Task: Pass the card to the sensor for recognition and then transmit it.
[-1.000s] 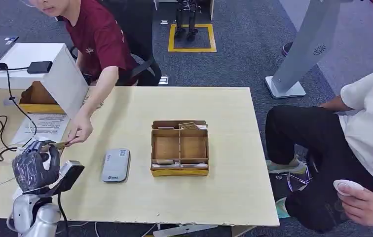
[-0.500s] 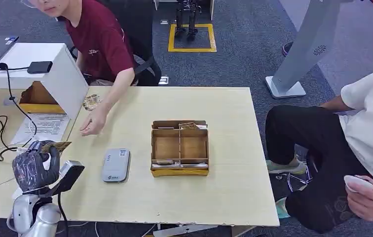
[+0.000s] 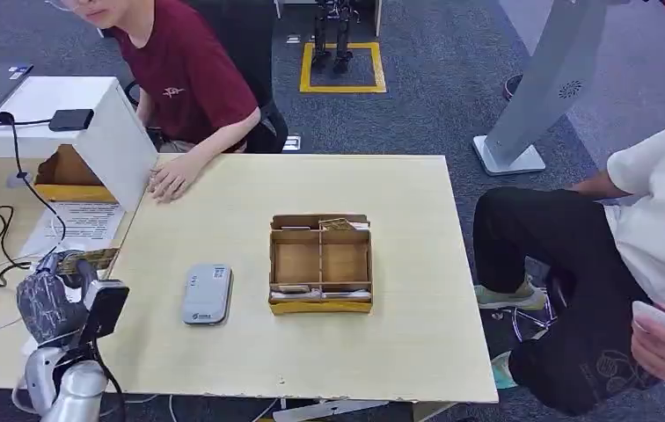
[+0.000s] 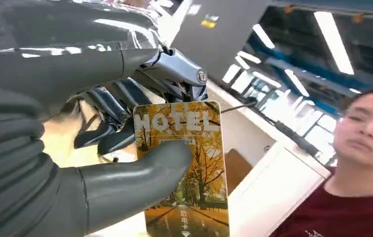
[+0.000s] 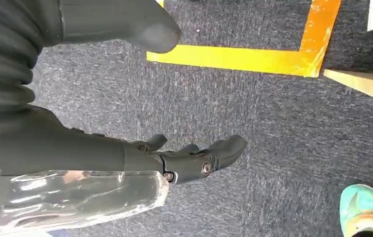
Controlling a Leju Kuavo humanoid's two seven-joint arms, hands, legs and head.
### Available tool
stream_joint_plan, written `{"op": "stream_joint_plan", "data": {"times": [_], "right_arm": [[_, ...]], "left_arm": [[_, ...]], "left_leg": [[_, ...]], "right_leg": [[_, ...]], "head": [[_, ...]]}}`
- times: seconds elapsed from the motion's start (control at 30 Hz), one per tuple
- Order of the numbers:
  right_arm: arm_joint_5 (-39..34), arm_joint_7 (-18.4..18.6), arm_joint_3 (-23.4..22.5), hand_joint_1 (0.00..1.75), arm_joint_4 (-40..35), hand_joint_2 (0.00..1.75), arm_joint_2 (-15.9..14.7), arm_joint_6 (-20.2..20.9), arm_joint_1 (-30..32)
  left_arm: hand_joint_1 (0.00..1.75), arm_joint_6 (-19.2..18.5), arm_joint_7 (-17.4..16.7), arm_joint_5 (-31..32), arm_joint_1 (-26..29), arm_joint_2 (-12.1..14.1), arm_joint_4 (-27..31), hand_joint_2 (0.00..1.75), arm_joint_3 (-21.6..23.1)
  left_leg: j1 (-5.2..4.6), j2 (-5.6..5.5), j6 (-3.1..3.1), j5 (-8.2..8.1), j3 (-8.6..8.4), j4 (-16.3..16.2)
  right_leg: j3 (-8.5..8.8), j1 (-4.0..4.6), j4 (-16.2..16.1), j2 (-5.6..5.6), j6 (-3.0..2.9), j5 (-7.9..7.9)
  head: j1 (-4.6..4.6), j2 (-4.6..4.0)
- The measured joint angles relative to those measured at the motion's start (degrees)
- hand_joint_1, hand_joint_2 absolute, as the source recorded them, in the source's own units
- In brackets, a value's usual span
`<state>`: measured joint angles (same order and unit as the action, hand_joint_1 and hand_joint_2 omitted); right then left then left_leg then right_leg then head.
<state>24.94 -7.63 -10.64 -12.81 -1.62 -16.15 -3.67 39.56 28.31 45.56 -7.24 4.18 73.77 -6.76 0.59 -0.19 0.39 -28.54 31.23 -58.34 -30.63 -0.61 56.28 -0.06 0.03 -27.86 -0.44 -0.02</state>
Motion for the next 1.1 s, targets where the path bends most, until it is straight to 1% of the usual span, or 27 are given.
{"op": "stream_joint_plan", "data": {"times": [0.07, 0.17, 0.23, 0.43, 0.67, 1.1], "right_arm": [[0.13, 0.0, -0.46, 0.0, 0.0, 1.75, 0.15, -0.04, 0.01], [0.37, -0.31, -1.18, 0.0, -0.02, 1.75, 0.37, -0.17, 0.09], [0.59, -0.44, -1.88, 0.0, -0.02, 1.75, 0.52, -0.26, 0.14], [1.34, -0.66, -3.02, 0.0, -0.02, 1.75, 0.9, -0.31, 0.39], [2.32, -0.79, -4.29, 0.0, -0.02, 1.75, 1.11, -0.31, 0.4], [2.34, -0.77, -4.98, 0.0, -0.04, 1.75, 1.29, -0.31, 0.41]], "left_arm": [[1.75, -1.21, -0.9, -2.2, 0.0, 0.11, 0.44, 1.75, 0.92], [1.75, -6.15, -2.56, -9.15, 0.01, 0.11, 2.16, 1.75, 3.06], [1.75, -8.41, -2.93, -12.48, 0.01, -0.02, 3.47, 1.75, 4.02], [1.75, -11.15, -3.3, -15.2, 0.01, -0.11, 6.36, 1.75, 5.4], [1.75, -13.14, -3.3, -16.34, 0.01, -0.09, 7.06, 1.75, 6.26], [1.75, -13.22, -3.3, -16.38, 0.01, -0.09, 7.06, 1.75, 6.34]], "left_leg": [[0.0, 0.0, 0.0, 0.0, 0.0, 0.0], [0.0, 0.0, 0.0, 0.0, 0.0, 0.0], [0.0, 0.0, 0.0, 0.0, 0.0, 0.0], [-0.01, 0.01, 0.0, 0.0, 0.0, 0.0], [0.0, 0.0, 0.0, 0.0, 0.0, 0.0], [0.0, 0.01, 0.0, 0.0, 0.0, 0.0]], "right_leg": [[0.0, 0.0, 0.0, 0.0, 0.0, 0.0], [0.0, 0.0, 0.0, 0.0, 0.0, 0.0], [0.0, 0.0, 0.0, 0.01, 0.0, 0.0], [-0.02, 0.0, 0.0, 0.02, 0.0, 0.0], [-0.02, 0.0, 0.0, 0.01, 0.0, 0.0], [-0.02, 0.0, 0.0, 0.02, 0.0, 0.0]], "head": [[0.0, 0.0], [0.02, 0.0], [0.02, 0.0], [0.02, 0.0], [0.0, 0.0], [0.02, 0.0]]}}
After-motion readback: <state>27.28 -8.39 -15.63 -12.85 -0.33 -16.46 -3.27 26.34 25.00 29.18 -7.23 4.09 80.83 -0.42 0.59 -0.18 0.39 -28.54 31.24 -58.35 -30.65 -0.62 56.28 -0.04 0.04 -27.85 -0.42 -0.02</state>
